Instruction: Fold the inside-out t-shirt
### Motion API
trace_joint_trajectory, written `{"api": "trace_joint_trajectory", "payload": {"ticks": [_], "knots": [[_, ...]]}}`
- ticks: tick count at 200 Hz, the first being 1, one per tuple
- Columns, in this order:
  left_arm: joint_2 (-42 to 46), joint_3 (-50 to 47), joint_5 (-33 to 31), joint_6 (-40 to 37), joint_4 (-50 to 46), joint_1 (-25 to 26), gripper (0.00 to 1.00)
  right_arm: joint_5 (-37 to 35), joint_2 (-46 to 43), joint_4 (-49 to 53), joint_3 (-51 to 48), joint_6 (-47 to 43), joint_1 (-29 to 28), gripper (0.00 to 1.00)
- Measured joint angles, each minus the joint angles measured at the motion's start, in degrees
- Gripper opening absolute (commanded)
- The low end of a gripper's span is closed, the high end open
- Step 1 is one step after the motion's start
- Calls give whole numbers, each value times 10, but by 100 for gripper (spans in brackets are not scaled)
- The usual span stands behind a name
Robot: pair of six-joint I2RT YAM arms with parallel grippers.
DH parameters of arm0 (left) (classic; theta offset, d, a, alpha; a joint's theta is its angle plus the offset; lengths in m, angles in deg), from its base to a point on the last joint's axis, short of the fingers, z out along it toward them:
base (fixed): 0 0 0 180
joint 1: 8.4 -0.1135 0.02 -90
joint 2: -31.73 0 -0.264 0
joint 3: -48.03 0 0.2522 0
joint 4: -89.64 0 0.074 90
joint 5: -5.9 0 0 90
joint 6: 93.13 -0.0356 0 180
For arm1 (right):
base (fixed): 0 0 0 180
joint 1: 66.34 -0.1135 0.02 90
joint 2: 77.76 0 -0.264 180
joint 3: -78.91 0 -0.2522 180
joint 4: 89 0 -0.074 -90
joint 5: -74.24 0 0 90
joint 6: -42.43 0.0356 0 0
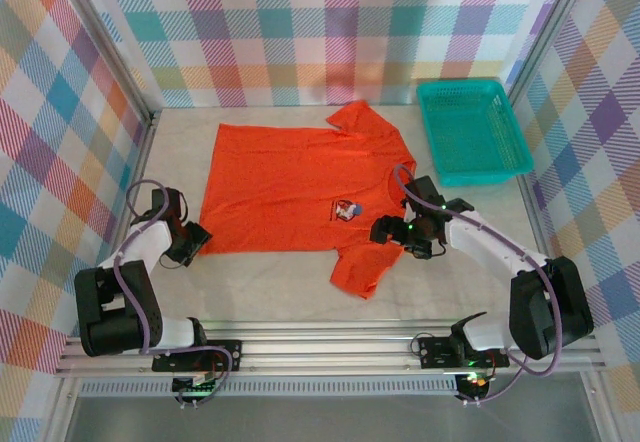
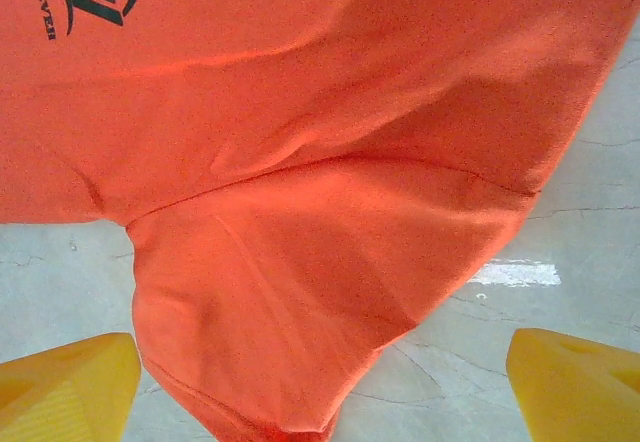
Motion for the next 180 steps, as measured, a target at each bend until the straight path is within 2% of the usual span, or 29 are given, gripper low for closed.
{"api": "trace_joint_trajectory", "payload": {"ticks": [27, 44, 73, 87, 117, 151, 180], "knots": [[-3, -8, 1, 1, 10, 0, 48, -11, 0, 8, 7, 0, 0, 97], [-11, -11, 7, 5, 17, 0, 39, -19, 0, 16, 15, -2, 0, 98], [-25, -11, 15, 13, 31, 0, 14, -25, 0, 29, 31, -9, 14, 98], [-27, -11, 16, 12, 33, 0, 8, -27, -1, 33, 37, -16, 27, 96], [-16, -11, 15, 11, 31, 0, 4, -10, -3, 35, 39, -28, 35, 82], [21, -8, 15, 11, 19, 0, 3, 6, 1, 33, 33, -21, -35, 67], [30, -1, 15, 11, 14, 0, 2, 14, 1, 26, -11, -3, -71, 64]]}}
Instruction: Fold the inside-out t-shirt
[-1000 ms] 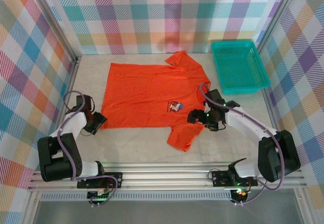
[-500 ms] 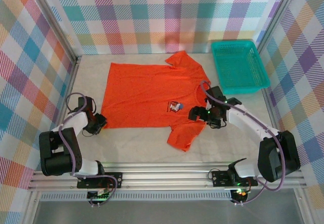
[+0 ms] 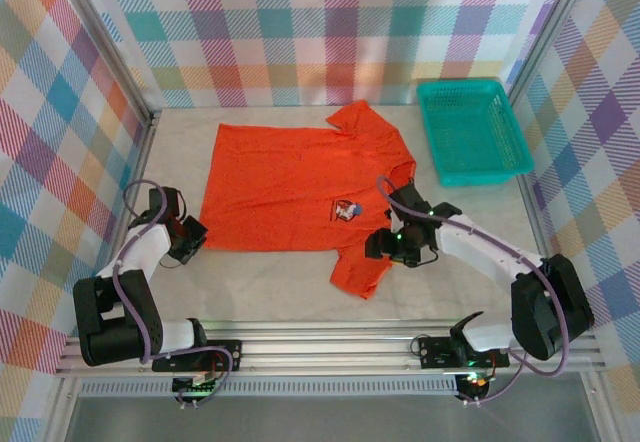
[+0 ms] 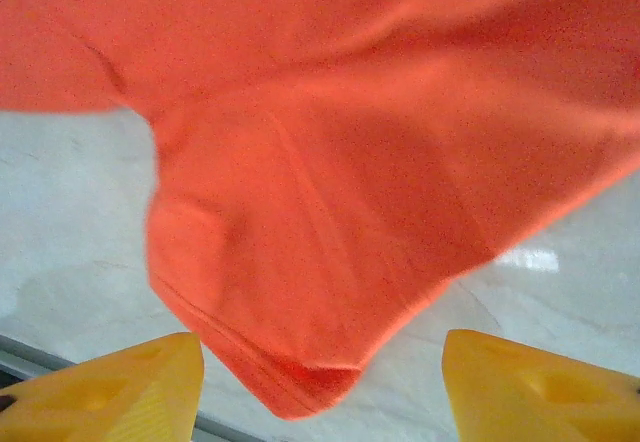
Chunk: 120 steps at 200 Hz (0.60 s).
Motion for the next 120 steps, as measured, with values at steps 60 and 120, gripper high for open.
{"api": "trace_joint_trajectory", "payload": {"ticks": [60, 120], "knots": [[3, 0, 0, 0, -9, 0, 2, -21, -41, 30, -46, 14, 8, 89], [23, 0, -2, -12, -21, 0, 2, 0, -99, 65, -37, -26, 212, 93]]}}
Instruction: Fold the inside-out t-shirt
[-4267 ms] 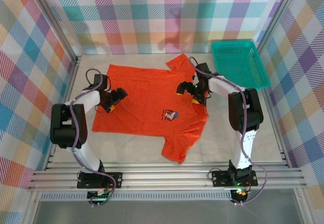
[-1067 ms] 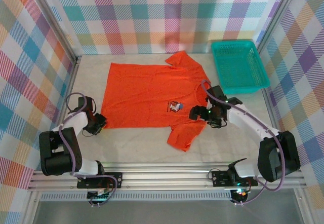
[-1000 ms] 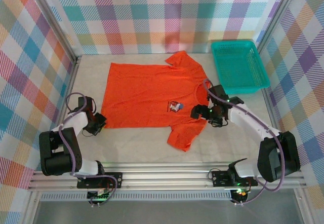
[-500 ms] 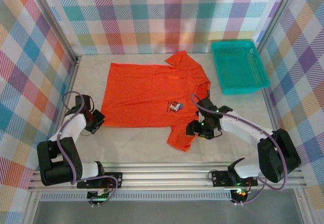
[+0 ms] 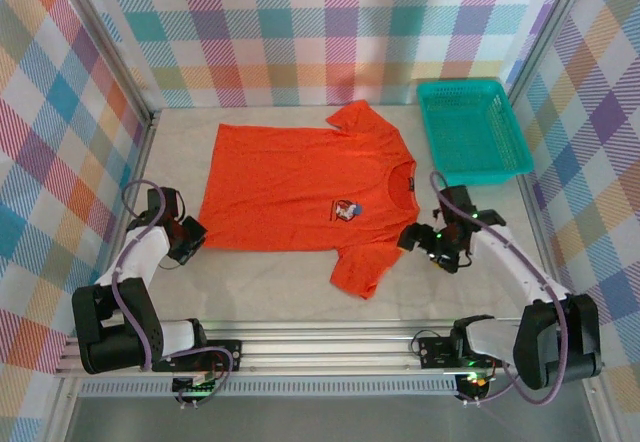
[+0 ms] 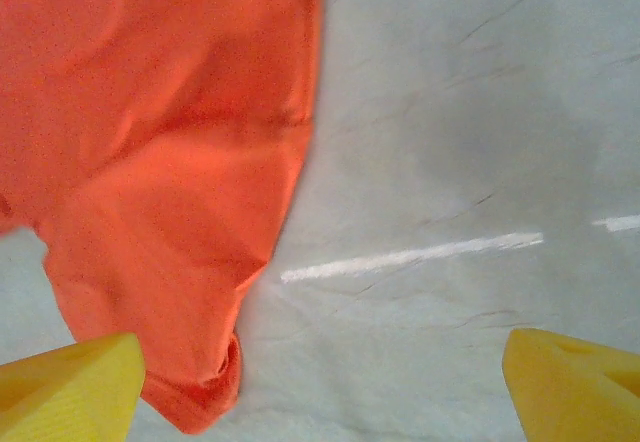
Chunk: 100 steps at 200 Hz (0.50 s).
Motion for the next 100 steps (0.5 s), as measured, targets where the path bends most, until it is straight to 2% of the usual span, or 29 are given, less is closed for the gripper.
{"api": "trace_joint_trajectory", "payload": {"ticks": [29, 70, 84, 100], "knots": [[0, 0, 1, -3, -2, 0, 1, 31, -10, 0, 12, -3, 64, 94], [2, 0, 2, -3, -2, 0, 1, 52, -15, 0, 17, -3, 112, 94], [6, 0, 5, -3, -2, 0, 1, 60, -19, 0, 17, -3, 130, 92], [11, 0, 7, -3, -2, 0, 1, 72, -25, 0, 17, -3, 145, 83]]}}
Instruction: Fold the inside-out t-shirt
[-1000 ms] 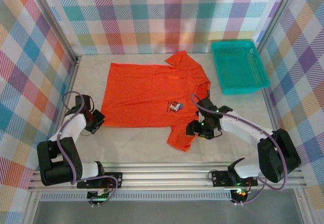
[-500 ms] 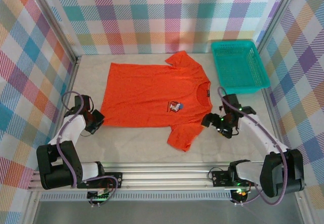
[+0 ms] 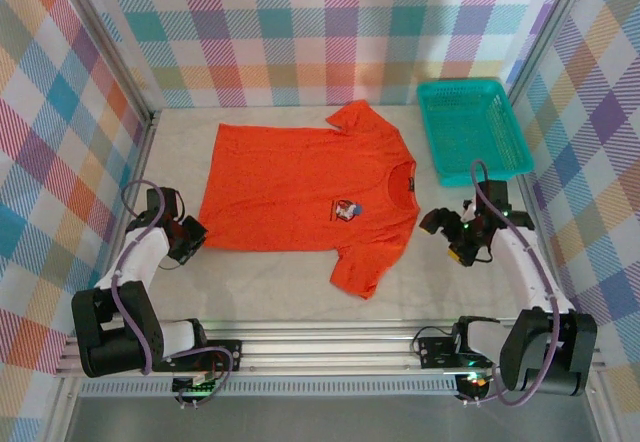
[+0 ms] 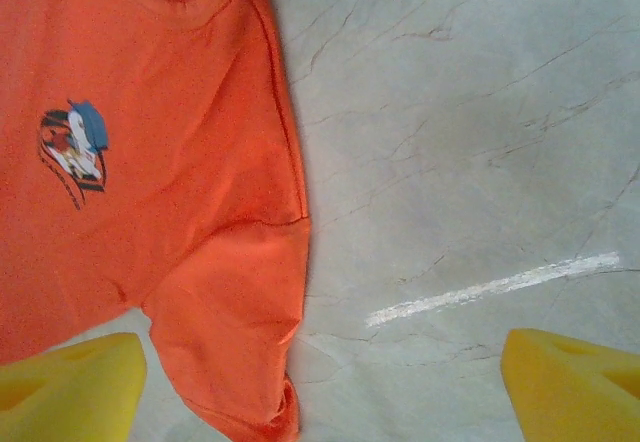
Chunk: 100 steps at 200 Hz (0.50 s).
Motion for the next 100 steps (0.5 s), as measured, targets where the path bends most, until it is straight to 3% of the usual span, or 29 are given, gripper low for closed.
{"api": "trace_joint_trajectory", "payload": {"ticks": [27, 72, 100], "knots": [[5, 0, 2, 0, 0, 0, 1, 37, -5, -10, -2, 3, -12, 74], [12, -2, 6, 1, 1, 0, 1, 38, -8, -46, -52, 38, -174, 53], [13, -7, 9, 1, 2, 0, 1, 20, 5, -66, -84, 73, -262, 49]]}}
